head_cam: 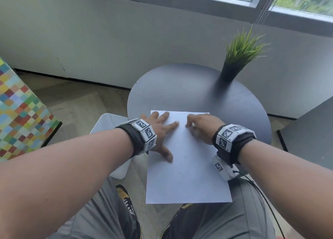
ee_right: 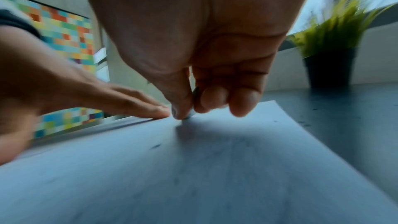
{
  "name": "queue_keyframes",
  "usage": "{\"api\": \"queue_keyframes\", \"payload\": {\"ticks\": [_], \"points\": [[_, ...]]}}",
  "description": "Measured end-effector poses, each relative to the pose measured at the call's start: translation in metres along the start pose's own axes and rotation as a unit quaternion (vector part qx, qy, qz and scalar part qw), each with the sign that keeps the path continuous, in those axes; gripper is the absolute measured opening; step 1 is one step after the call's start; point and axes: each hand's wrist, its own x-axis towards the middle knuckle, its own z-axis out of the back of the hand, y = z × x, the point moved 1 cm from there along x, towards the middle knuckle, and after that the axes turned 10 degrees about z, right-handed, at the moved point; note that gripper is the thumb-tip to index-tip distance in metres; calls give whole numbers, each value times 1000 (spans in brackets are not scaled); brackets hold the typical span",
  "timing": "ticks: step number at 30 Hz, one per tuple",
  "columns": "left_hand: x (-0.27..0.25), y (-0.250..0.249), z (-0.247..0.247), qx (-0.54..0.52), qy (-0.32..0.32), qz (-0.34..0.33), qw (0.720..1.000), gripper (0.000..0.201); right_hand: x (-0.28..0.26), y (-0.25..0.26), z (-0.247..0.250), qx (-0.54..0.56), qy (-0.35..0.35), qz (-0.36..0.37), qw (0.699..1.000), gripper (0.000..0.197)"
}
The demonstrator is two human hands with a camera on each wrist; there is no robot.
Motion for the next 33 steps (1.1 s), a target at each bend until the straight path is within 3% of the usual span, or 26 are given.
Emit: {"api": "queue_keyframes", "payload": {"ticks": [2,5,7,10,11,13,15,16,19,20,25,27,29,31,33], "points": [[2,1,0,-3,0,-2,1000,131,1,9,-5,4,12,27,1000,18],[2,2,1,-2,3,-5,1000,132,-12,36,-19,30,65,147,987,17],[2,2,1,1,4,-6,1000,132,-8,29,-15,28,53,137,989,20],[2,1,3,5,1,-6,1000,132,6,9,-10,-6,-2,24,1000,24],[2,1,4,6,3,-5,1000,133,6,15,-11,-10,2,25,1000,26],[-1,0,6,6,13,-2,1000,133,1,41,-22,14,39,109,993,30],[-2,-1,6,6,16,2,1000,134,-9,51,-30,35,59,158,985,22],[-2,-2,6,2,16,4,1000,133,-9,45,-26,32,49,137,989,20],[-3,-3,7,1,21,12,1000,133,6,6,-12,-5,-1,-40,999,15],[-4,-3,7,3,25,14,1000,133,8,4,-11,-18,-5,-69,997,13],[-3,-4,9,0,31,16,999,133,2,32,-19,-7,45,64,997,30],[-2,-4,10,6,35,16,999,134,9,10,-13,-30,20,-7,999,9],[0,-4,9,7,36,20,999,135,12,-7,-8,-56,13,-73,996,5],[-1,-4,9,7,35,20,999,136,8,8,-11,-52,26,-21,998,15],[-2,-5,10,6,35,19,999,135,-3,37,-17,-38,48,100,993,21]]}}
